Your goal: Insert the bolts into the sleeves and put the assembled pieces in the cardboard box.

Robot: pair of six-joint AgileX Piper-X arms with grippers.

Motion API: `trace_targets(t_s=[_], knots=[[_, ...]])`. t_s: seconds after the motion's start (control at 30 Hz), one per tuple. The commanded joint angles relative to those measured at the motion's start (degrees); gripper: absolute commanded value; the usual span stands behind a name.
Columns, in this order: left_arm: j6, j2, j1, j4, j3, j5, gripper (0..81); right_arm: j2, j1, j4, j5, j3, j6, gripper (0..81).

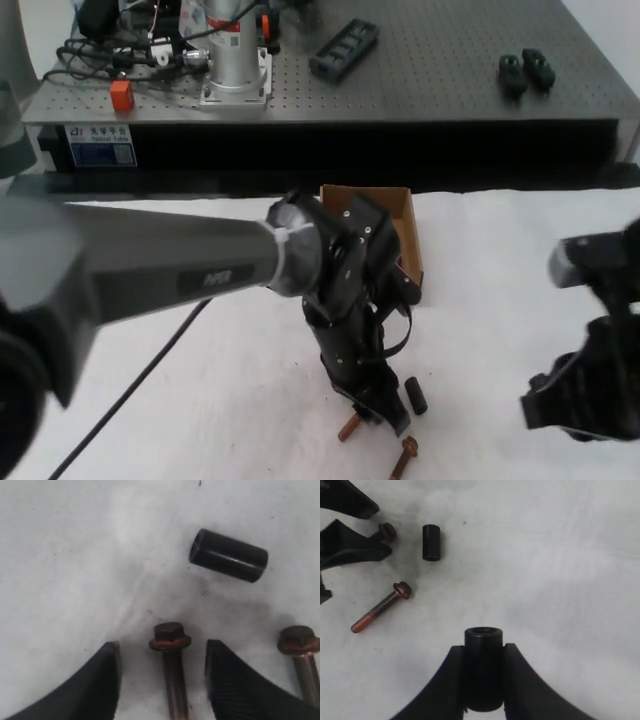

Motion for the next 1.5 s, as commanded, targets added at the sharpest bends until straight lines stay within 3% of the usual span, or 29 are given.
trace_targets(t_s=[0.0, 0.17, 0.33, 0.6, 0.77, 0.93, 1.0, 1.23, 1.47], knots=[[0.9, 1.1, -0.3, 4.6, -3.2, -0.9, 30.2, -3.0, -0.3, 0.9, -0.6, -0.1, 0.7, 4.4], [1.2, 2.6, -0.3, 7.1, -4.3, -0.9, 24.2, -8.1, -0.3, 1.2, -0.1, -0.1, 2.2, 4.4], [1.2, 2.5, -0.3, 8.7, -4.3, -0.4, 0.6, -9.4, -0.3, 3.2, -0.1, -0.1, 3.3, 4.4], [-0.9, 1.7, -0.3, 10.3, -5.2, 1.9, 0.6, -9.4, -0.3, 3.9, -0.3, -0.1, 3.7, 4.4], [-8.2, -7.4, 1.0, 4.9, -5.0, 7.4, 0.7, -9.4, -0.3, 5.6, -6.1, 0.1, 2.8, 4.4], [-21.9, -20.9, 3.9, -14.4, 3.6, 14.7, 0.7, -9.3, 0.7, 0.4, -26.7, 3.4, 3.2, 4.4], [-30.1, -26.2, 4.8, -24.7, 9.2, 19.0, 0.7, -9.3, 2.6, -6.3, -31.5, 5.9, 5.9, 4.4], [-45.2, -35.7, 5.2, -47.9, 22.3, 24.0, 0.7, -9.3, 10.7, -35.8, -30.8, 12.0, 17.9, 4.4], [-48.1, -37.1, 5.2, -52.6, 24.9, 25.8, 0.7, -5.4, 11.8, -49.3, -27.8, 12.2, 22.0, 4.4]])
